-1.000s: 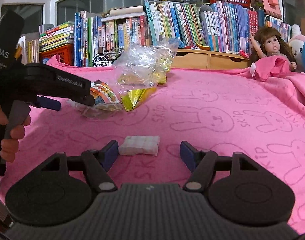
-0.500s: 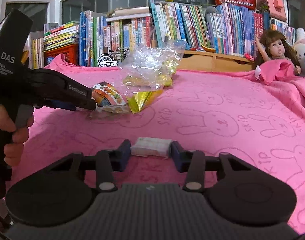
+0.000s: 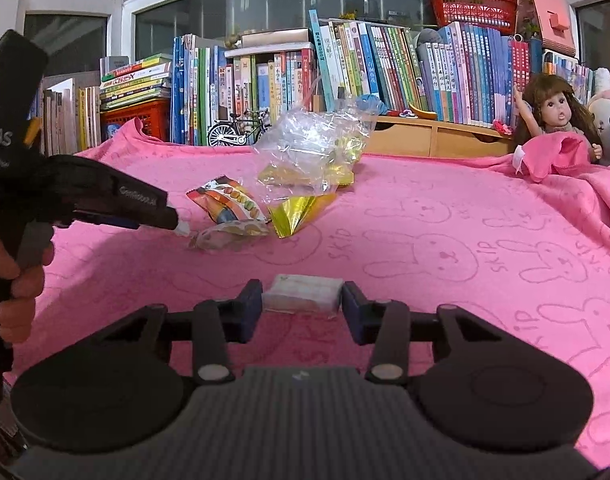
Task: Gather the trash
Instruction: 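Grasp the white tissue with the left gripper while the right gripper grasps the folded white paper, then carry the tissue and folded paper in both grippers over the bin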
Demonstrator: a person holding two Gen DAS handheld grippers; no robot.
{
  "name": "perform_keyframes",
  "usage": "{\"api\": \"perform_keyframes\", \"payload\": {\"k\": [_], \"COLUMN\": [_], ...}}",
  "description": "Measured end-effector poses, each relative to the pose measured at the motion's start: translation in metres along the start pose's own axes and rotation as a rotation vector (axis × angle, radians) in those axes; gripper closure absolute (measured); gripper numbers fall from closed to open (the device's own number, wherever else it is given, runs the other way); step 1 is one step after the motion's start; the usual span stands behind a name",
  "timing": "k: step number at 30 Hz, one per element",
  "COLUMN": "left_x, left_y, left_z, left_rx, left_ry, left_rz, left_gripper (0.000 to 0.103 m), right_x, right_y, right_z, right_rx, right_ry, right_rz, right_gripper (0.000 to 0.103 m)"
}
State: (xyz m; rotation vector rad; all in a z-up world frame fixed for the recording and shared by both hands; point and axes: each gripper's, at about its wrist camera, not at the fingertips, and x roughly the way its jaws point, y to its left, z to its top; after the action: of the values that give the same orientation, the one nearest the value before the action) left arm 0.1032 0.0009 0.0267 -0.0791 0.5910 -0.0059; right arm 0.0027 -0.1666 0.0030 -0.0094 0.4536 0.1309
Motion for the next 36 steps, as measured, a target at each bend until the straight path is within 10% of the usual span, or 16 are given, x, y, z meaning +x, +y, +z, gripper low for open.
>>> {"api": "perform_keyframes", "payload": {"k": [20,36], "left_x": [-0.114,-0.175], "left_y": [0.000,0.012], "left_z": [-0.063,-0.146], "left_rx": [0.015,0.063], "left_ry": [0.002,0.191], "left_rz": [-0.122,-0.142], "left_gripper": [0.070,0.070], "right_x": [-0.060,-0.124], "right_y": [0.009,0.041], "right_z": [-0.024,-0.077], "right_rx": [-0.002,-0.151], "right_ry": [0.016,0.085], "right_rz": [0.095,0.191], "right_gripper": [0.055,0.055]}}
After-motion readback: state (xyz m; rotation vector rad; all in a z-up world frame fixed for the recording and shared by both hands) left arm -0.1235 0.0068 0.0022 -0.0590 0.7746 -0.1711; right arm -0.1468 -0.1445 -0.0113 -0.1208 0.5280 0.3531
